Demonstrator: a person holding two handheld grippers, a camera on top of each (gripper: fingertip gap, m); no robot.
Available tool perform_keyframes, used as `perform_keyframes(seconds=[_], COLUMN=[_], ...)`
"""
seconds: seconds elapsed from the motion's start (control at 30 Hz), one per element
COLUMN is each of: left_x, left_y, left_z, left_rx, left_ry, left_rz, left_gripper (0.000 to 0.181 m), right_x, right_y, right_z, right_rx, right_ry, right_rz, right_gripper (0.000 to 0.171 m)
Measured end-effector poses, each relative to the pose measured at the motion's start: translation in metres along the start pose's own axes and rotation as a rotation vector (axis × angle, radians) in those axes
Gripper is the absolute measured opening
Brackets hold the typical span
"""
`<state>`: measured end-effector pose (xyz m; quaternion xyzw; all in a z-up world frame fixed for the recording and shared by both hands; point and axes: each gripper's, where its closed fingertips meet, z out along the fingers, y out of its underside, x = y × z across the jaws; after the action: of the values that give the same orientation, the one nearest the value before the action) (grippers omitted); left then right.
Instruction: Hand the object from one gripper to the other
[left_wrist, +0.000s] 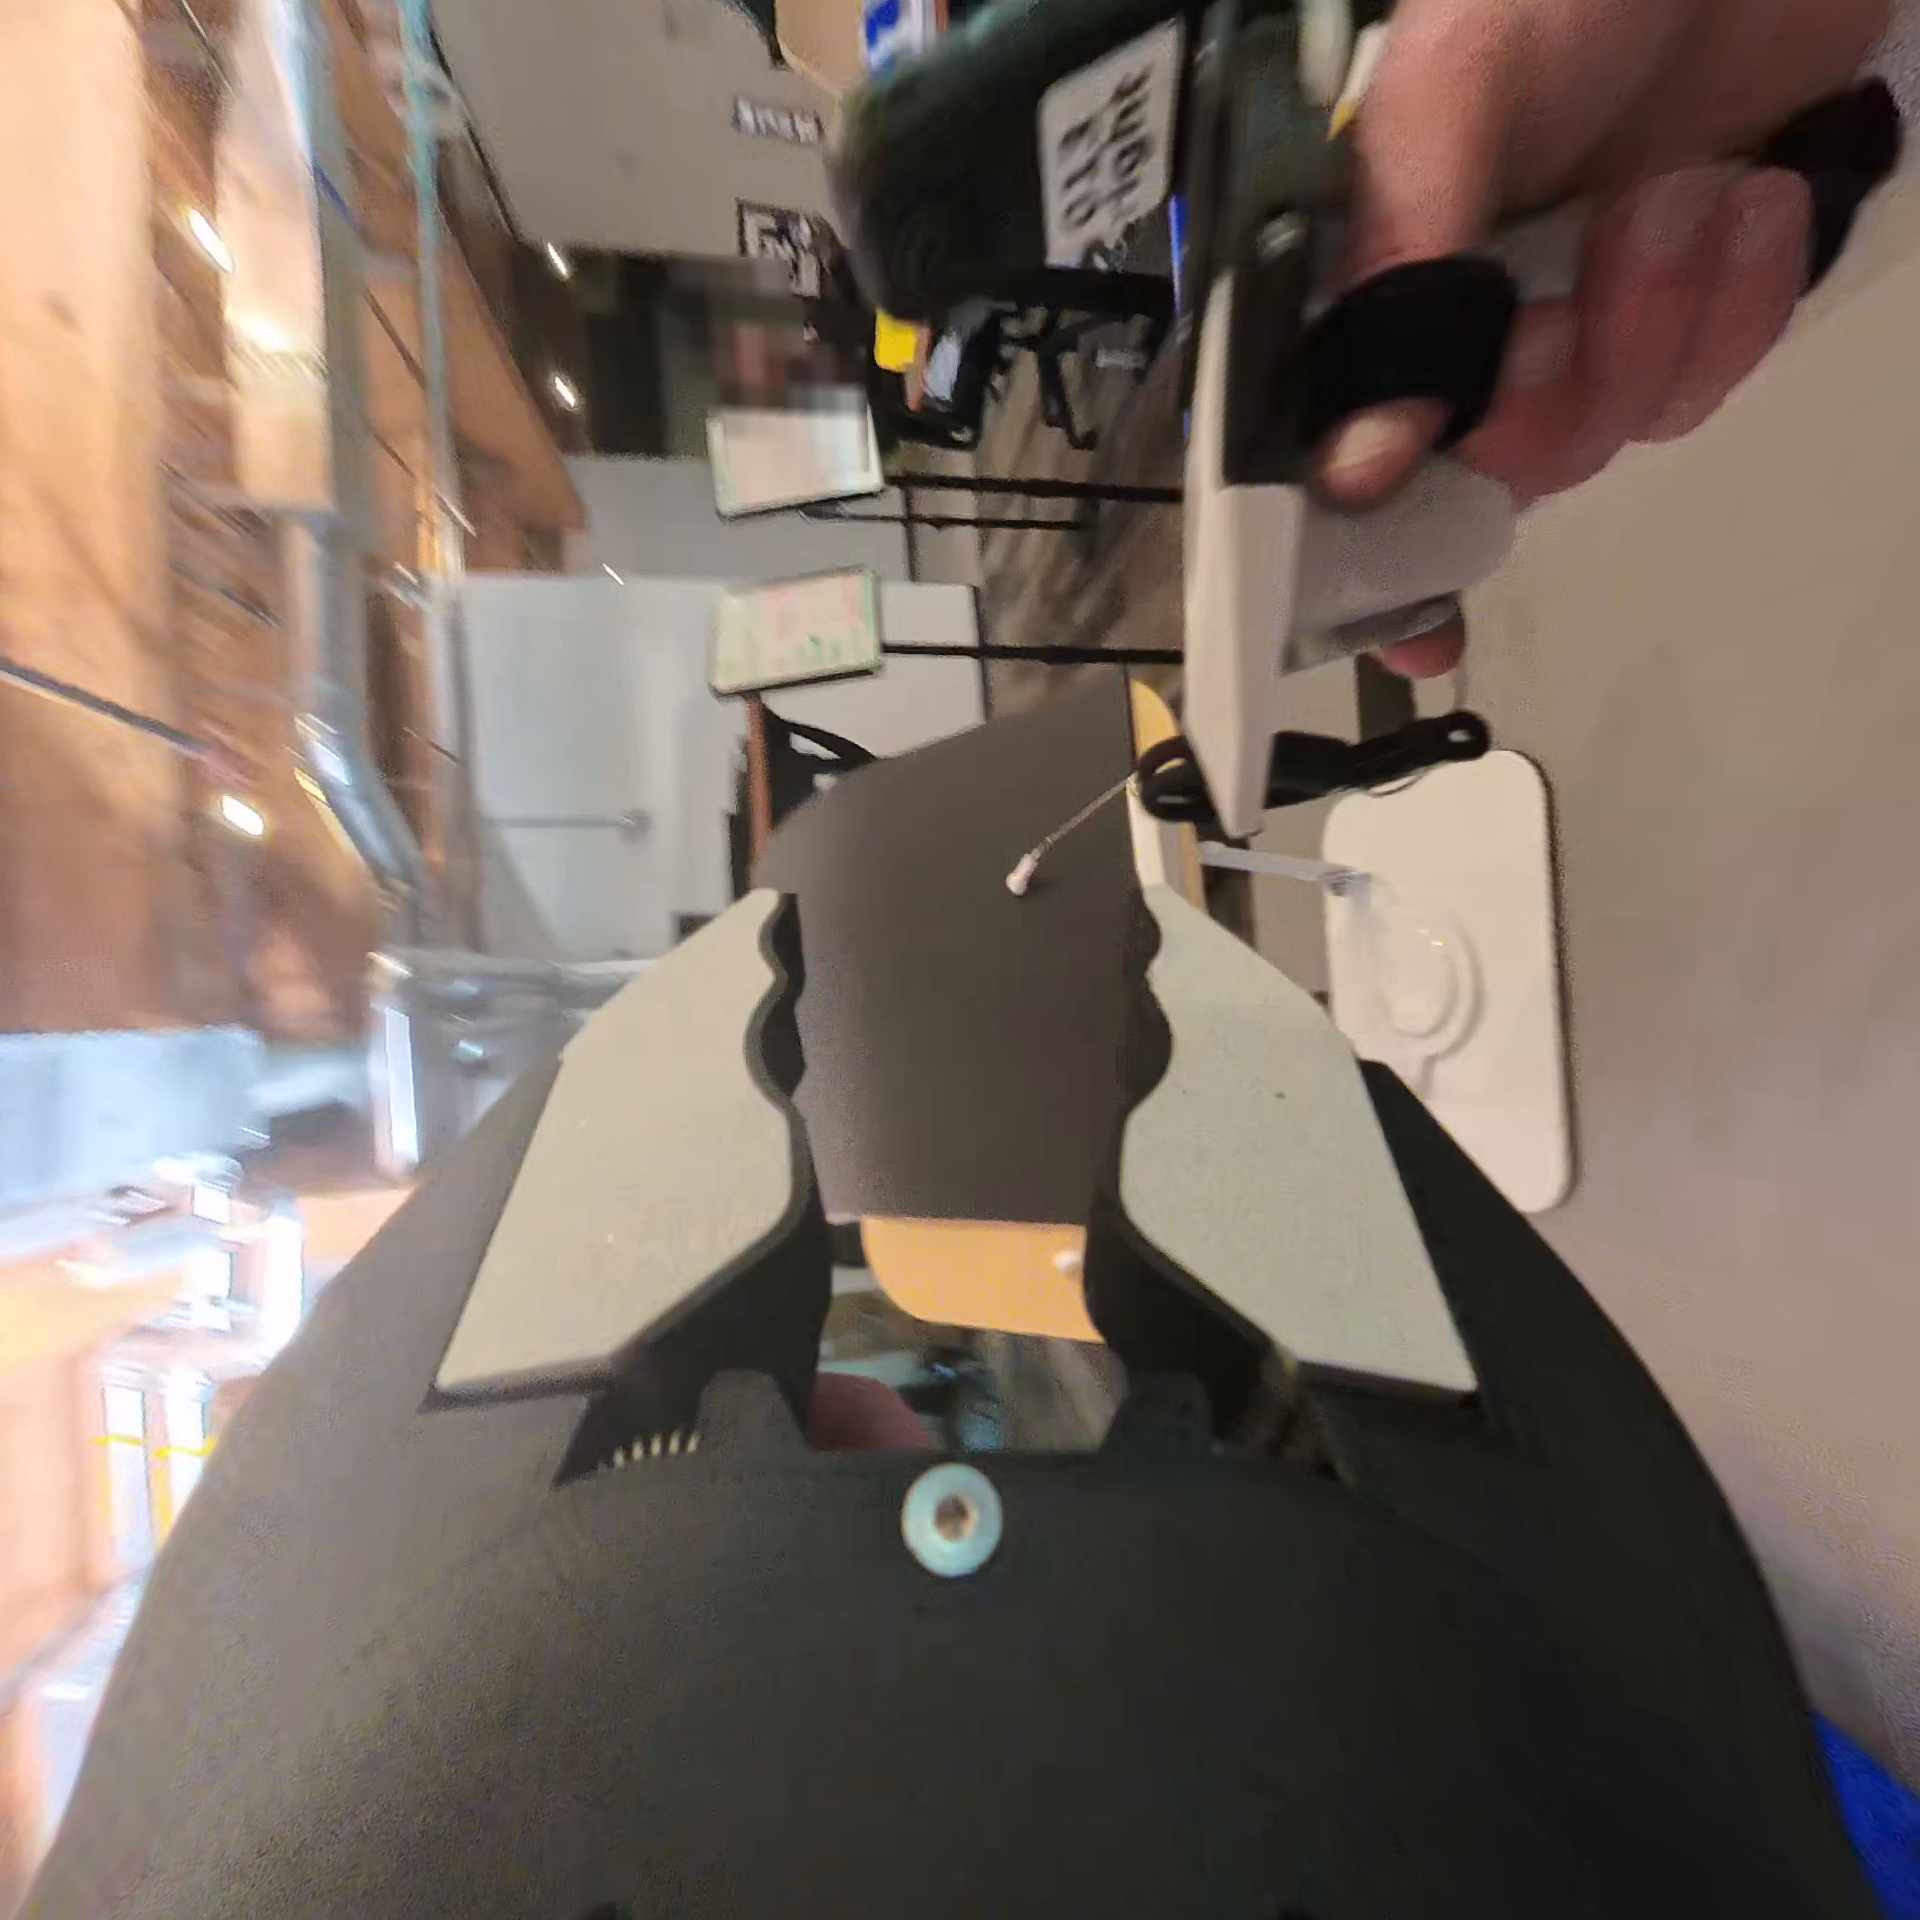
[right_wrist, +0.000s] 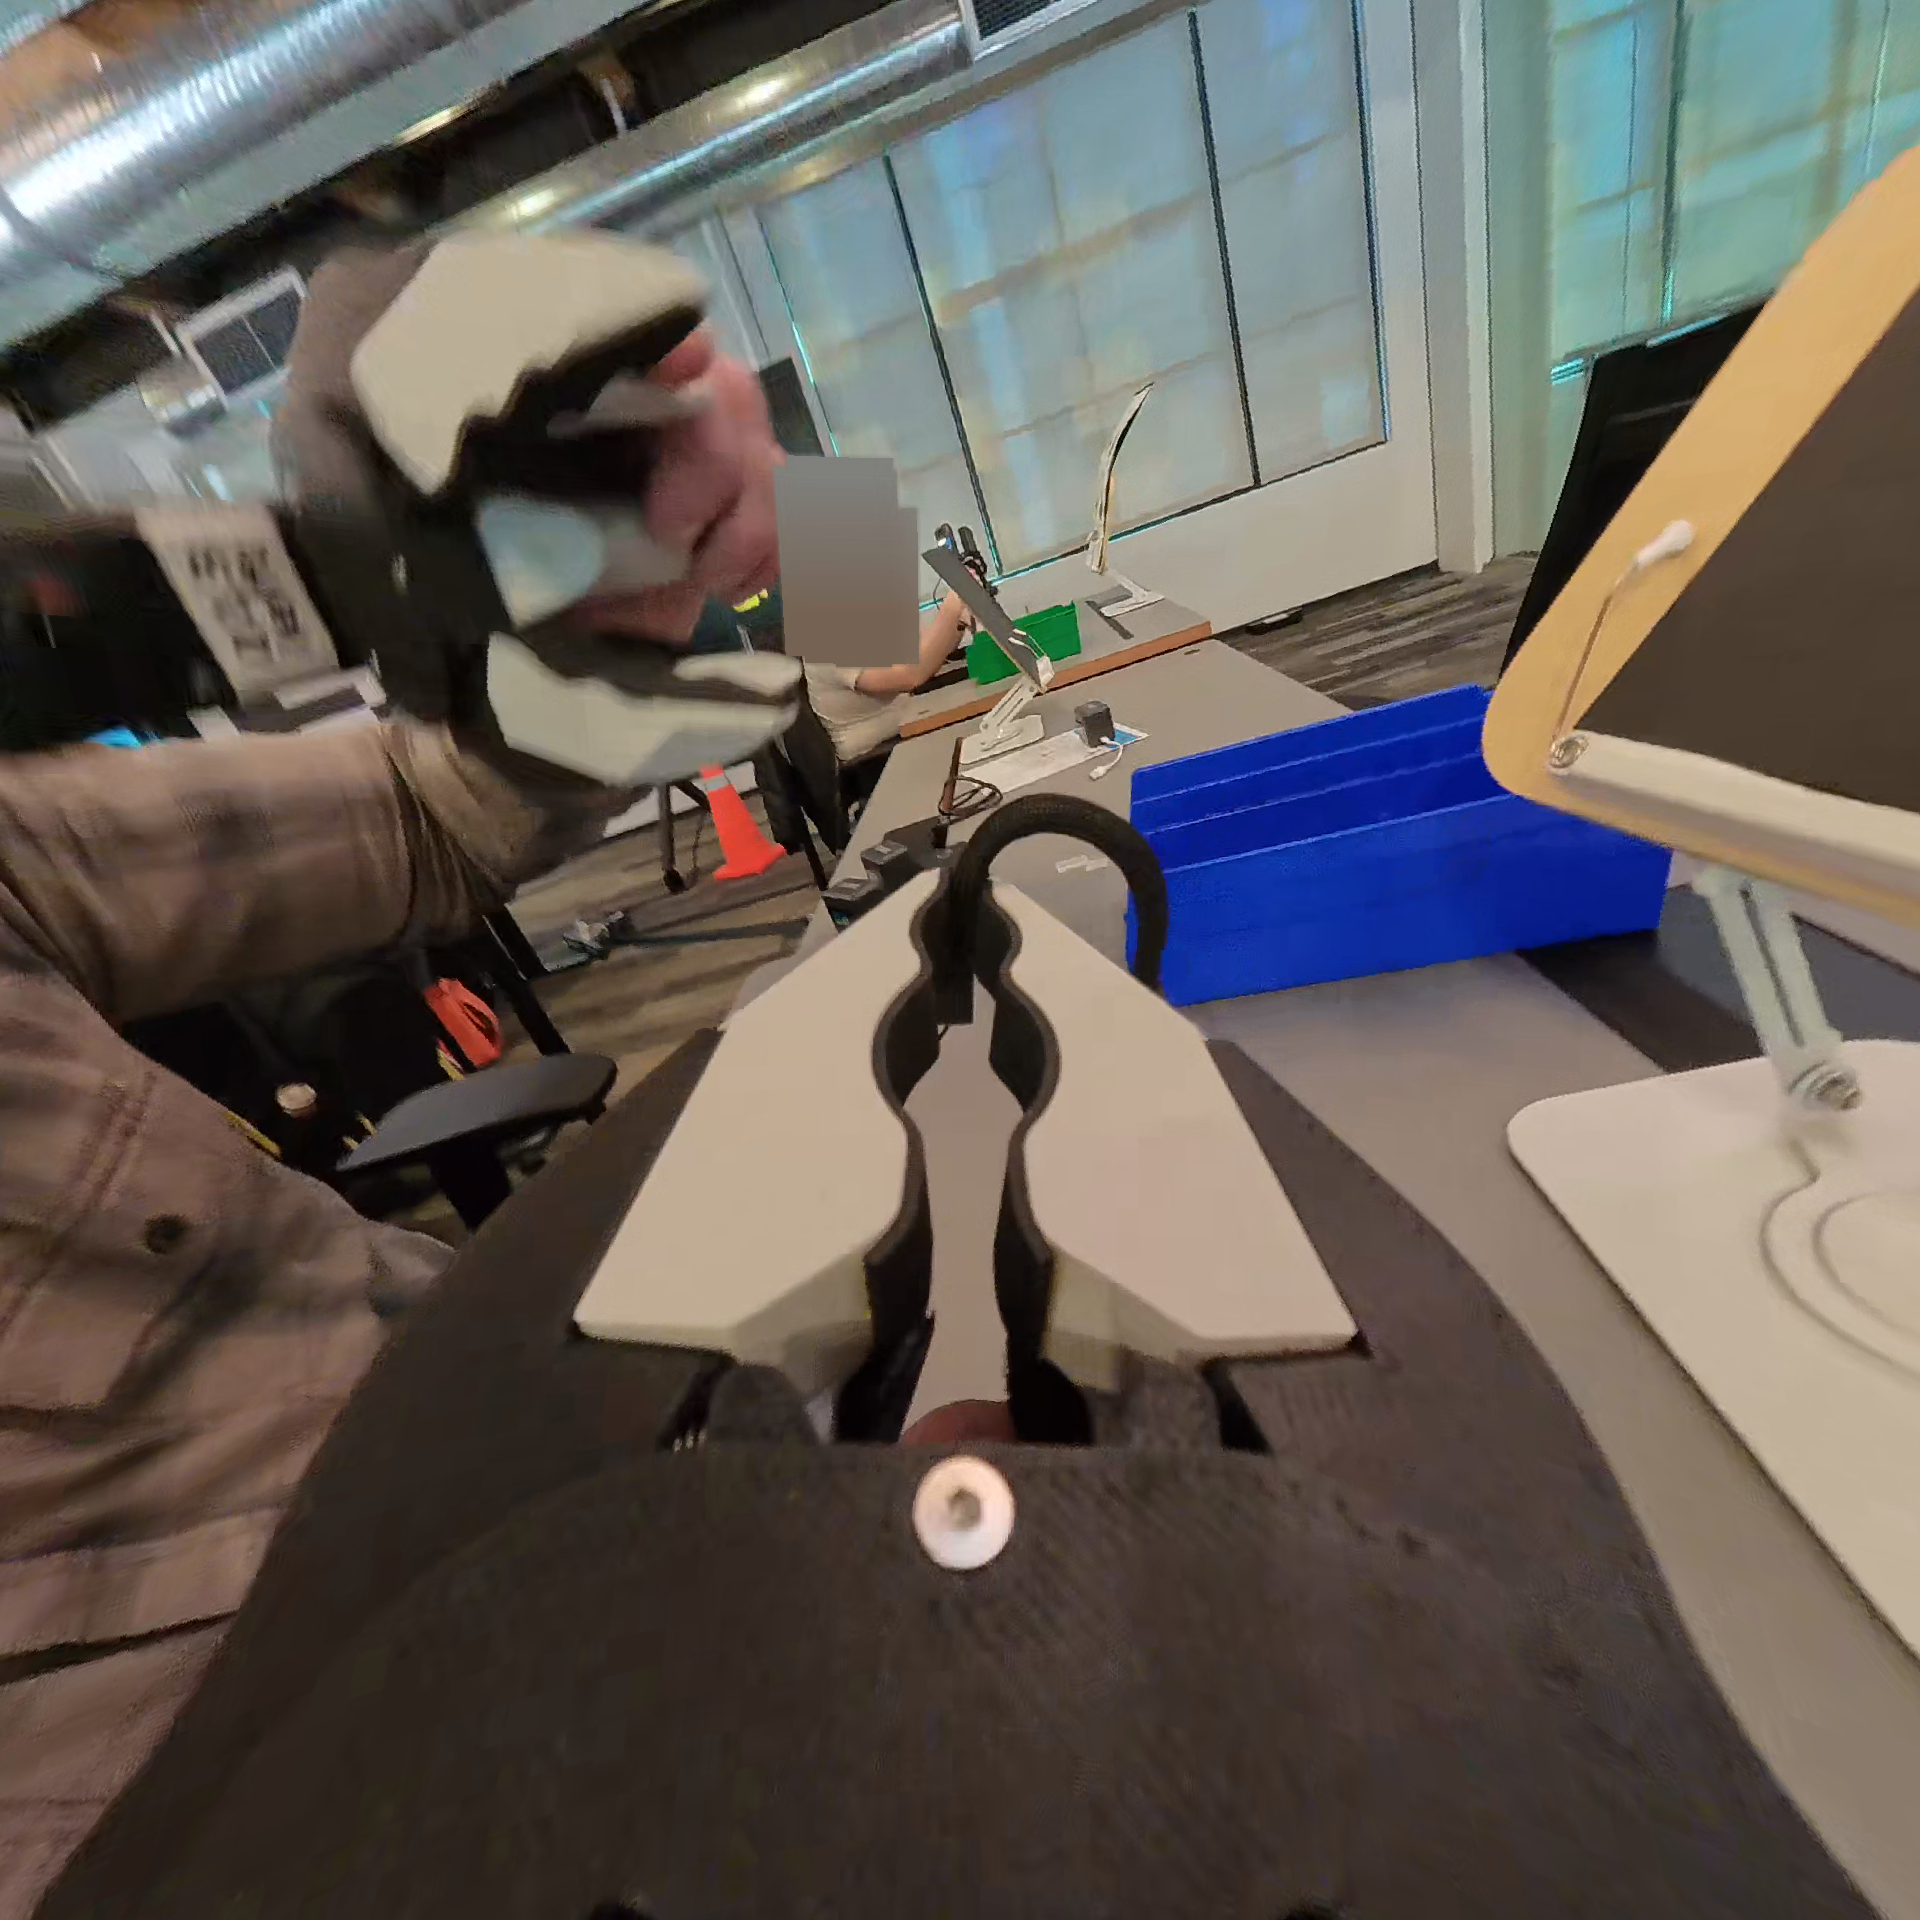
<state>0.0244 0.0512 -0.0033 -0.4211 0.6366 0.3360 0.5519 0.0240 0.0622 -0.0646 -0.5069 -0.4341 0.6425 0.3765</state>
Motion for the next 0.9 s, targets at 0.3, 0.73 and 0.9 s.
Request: perform_keyframes(seconds=[0.3,0.73,0.9], left_x=[0.070,0.078,0.067], left_y=[-0.028,-0.033,-0.035], left_z=[0.007,0.023,0.015], left_rx=[0.076,0.077,0.092], left_ry=[-0.094,-0.046,-0.068], left_rz=[0.272,0.191,0.142], left_gripper=[0.046,0.000,0.000], right_x=[-0.003,-0.001,0.002], right_y=[0.000,0.004,0.001], right_z=[0.006,0.008,0.006], right_rx=[0.032,0.017,0.031], right_ry=[-0.009,0.017,0.028], right_rz=[0.093,0.068,0.065], right_gripper=[0.000,0.000,0.000])
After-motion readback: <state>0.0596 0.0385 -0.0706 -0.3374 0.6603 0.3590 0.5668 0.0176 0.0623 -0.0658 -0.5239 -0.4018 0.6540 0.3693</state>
